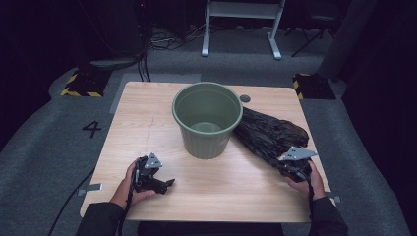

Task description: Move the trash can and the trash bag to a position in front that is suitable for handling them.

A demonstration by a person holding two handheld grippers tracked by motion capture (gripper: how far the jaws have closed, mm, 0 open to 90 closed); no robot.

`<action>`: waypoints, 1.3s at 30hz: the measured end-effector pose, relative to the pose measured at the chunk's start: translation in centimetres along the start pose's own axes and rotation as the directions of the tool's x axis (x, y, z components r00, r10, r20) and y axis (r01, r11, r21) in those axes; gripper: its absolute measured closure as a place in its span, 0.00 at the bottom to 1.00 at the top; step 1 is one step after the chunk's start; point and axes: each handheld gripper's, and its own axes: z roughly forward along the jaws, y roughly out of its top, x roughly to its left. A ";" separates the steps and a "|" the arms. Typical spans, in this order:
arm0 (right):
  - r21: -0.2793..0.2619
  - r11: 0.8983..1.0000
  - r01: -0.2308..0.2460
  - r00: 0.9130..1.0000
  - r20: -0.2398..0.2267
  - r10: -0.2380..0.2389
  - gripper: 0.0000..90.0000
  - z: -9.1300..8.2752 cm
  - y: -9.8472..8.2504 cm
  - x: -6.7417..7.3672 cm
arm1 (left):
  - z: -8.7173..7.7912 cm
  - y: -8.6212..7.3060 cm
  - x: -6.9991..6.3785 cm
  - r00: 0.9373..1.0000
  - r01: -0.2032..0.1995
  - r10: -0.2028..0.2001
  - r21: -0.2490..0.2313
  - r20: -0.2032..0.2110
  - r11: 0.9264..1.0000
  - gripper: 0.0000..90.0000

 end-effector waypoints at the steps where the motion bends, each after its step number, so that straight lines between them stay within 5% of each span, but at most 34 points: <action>1: 0.002 1.000 0.008 1.000 -0.009 -0.008 0.98 0.0 0.2 0.6 | 0.0 0.0 0.0 1.000 0.002 -0.002 0.001 0.003 1.000 0.03; 7: 0.012 0.998 0.054 0.998 -0.046 -0.053 0.91 0.0 1.0 3.4 | 0.1 0.1 0.0 1.000 0.006 -0.007 0.006 0.007 1.000 0.02; 9: 0.021 0.997 0.075 0.996 -0.044 -0.074 0.80 0.2 1.4 4.6 | 0.1 0.1 0.0 1.000 0.006 -0.007 0.006 0.008 1.000 0.02; 11: 0.027 0.996 0.089 0.995 -0.037 -0.088 0.75 0.3 1.5 4.9 | 0.1 0.1 0.0 1.000 0.006 -0.006 0.006 0.008 1.000 0.02; 13: 0.029 0.996 0.081 0.997 -0.018 -0.080 0.52 0.3 1.8 5.1 | 0.1 0.1 0.0 1.000 0.008 -0.008 0.005 0.007 1.000 0.02; 14: 0.029 0.996 0.081 0.997 -0.018 -0.080 0.52 0.3 1.8 5.1 | 0.1 0.1 0.0 1.000 0.008 -0.008 0.005 0.007 1.000 0.02; 15: 0.015 0.997 0.081 0.997 -0.001 -0.081 0.40 -0.1 1.9 5.1 | 0.1 0.1 0.0 1.000 0.008 -0.008 0.006 0.007 1.000 0.02; 21: -0.084 0.995 0.049 0.999 0.003 -0.049 0.31 -2.2 2.3 4.6 | 0.1 0.1 0.0 1.000 0.007 -0.007 0.006 0.007 1.000 0.02; 27: -0.150 0.987 0.051 0.995 0.087 -0.039 0.30 -4.9 2.8 2.7 | 0.1 0.1 0.0 1.000 0.006 -0.006 0.007 0.008 1.000 0.02; 29: -0.153 0.987 0.052 0.990 0.134 -0.032 0.32 -5.3 2.7 1.0 | 0.1 0.1 0.0 1.000 0.006 -0.006 0.007 0.008 1.000 0.02; 31: -0.121 0.992 0.047 0.973 0.231 -0.017 0.33 -5.1 2.4 -2.1 | 0.1 0.1 0.0 1.000 0.006 -0.006 0.005 0.005 1.000 0.02; 32: -0.121 0.992 0.047 0.973 0.231 -0.017 0.33 -5.1 2.4 -2.1 | 0.1 0.1 0.0 1.000 0.007 -0.007 0.004 0.004 1.000 0.02; 35: -0.104 0.994 -0.044 0.973 0.222 0.066 0.33 -4.4 1.7 -6.4 | 0.1 0.1 0.0 1.000 0.001 -0.001 0.006 0.000 1.000 0.01; 39: -0.064 0.993 -0.094 0.968 0.226 0.106 0.32 -3.2 0.9 -8.8 | 0.2 0.2 0.0 1.000 0.006 -0.006 0.006 0.003 1.000 0.01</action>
